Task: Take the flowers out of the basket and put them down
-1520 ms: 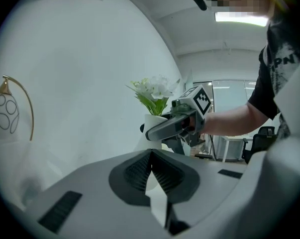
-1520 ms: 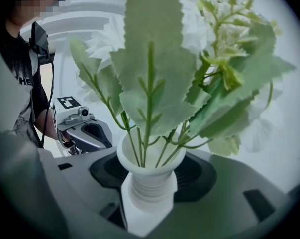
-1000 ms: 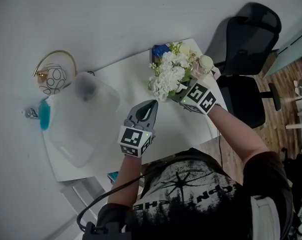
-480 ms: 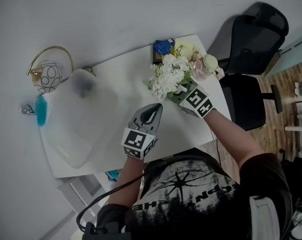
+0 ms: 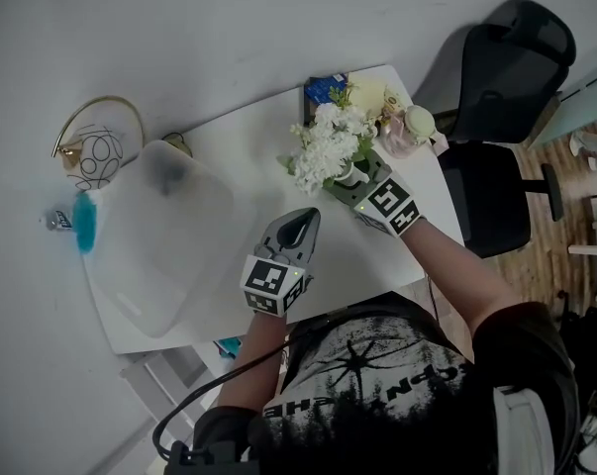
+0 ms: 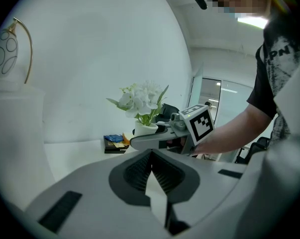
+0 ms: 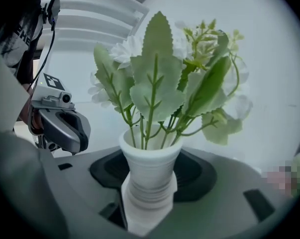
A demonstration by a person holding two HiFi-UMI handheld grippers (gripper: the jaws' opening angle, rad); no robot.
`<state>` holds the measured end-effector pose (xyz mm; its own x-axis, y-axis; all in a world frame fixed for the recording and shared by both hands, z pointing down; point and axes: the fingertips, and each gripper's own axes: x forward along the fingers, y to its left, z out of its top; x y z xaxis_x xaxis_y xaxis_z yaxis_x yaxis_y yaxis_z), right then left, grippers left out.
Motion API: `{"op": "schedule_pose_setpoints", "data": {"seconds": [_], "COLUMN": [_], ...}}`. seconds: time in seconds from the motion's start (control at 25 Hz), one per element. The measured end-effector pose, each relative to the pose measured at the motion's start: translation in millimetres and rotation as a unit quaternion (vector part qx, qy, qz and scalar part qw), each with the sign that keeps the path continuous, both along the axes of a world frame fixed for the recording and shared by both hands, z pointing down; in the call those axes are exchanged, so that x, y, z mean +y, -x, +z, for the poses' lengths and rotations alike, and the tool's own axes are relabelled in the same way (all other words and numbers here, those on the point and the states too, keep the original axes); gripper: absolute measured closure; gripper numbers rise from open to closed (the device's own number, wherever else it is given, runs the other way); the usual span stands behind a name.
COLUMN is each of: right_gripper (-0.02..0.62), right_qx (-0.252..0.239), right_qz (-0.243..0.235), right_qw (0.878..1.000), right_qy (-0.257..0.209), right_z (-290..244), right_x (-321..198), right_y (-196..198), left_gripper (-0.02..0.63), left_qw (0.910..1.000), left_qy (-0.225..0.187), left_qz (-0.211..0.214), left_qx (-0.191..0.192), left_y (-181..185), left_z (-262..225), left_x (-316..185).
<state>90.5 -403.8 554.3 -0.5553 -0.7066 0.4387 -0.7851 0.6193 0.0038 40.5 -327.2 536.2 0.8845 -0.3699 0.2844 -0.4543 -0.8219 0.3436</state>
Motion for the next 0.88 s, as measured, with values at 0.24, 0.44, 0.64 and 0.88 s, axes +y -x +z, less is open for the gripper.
{"op": "schedule_pose_setpoints", "data": {"seconds": [0.24,0.44,0.64,0.88], "right_gripper": [0.344,0.342,0.312,0.308], "right_qx": [-0.001,-0.013,-0.012,-0.02], "right_qz": [0.011,0.011,0.018,0.035], "right_qw": [1.0,1.0,0.999,0.998], "right_qy": [0.006,0.005,0.024,0.039], "right_z": [0.2,4.3,10.8,6.6], "right_x": [-1.5,-3.1,2.4,14.5], "right_y": [-2.4,1.9,-1.2,-13.0], "left_gripper": [0.595,0.595,0.595,0.595], "left_qw": [0.9998,0.9998,0.9998,0.9997], "left_qy": [0.017,0.018,0.018,0.015], "left_qz": [-0.009,-0.012,-0.011,-0.002], "left_qx": [0.005,0.005,0.008,0.02], "left_y": [2.7,5.9,3.8,-3.5], "left_z": [4.7,4.2,3.5,-6.6], "left_x": [-1.9,-2.7,1.1,2.8]}}
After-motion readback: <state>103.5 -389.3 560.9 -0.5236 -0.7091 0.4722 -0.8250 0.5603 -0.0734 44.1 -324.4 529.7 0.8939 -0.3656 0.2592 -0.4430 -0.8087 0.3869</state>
